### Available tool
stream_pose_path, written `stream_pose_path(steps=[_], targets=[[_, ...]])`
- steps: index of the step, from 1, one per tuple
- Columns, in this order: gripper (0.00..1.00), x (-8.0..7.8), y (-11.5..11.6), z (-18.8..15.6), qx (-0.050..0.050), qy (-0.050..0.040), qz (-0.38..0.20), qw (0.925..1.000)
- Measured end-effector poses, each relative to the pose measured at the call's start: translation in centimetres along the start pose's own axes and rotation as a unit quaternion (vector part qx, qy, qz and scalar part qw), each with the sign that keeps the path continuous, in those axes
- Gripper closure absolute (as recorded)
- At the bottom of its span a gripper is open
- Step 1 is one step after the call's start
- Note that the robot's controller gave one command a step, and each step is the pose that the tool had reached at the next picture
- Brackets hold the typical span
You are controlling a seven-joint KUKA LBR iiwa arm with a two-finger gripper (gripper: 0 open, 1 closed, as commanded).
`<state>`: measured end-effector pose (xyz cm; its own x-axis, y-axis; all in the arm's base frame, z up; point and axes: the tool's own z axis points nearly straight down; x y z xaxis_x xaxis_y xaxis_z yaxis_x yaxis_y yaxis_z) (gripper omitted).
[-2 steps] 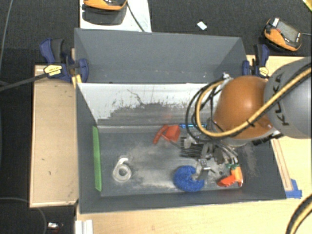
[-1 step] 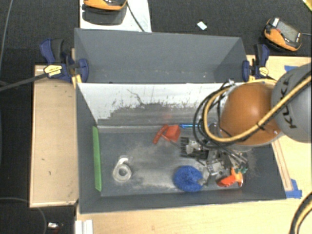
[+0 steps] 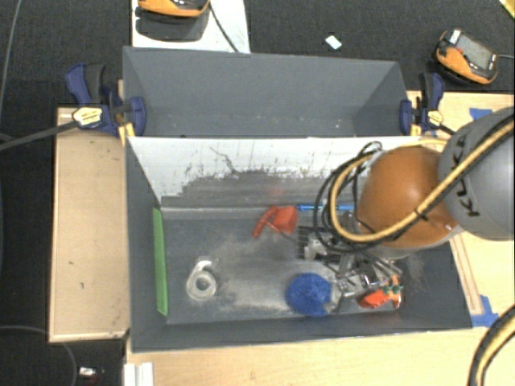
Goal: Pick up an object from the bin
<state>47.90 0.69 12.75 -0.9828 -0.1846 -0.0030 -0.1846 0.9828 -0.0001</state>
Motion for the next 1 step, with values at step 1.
stream_pose_path(steps=[1], targets=[[0.0,-0.16,-0.01,5.63,0.001,-0.0088,0.006,0.9999]])
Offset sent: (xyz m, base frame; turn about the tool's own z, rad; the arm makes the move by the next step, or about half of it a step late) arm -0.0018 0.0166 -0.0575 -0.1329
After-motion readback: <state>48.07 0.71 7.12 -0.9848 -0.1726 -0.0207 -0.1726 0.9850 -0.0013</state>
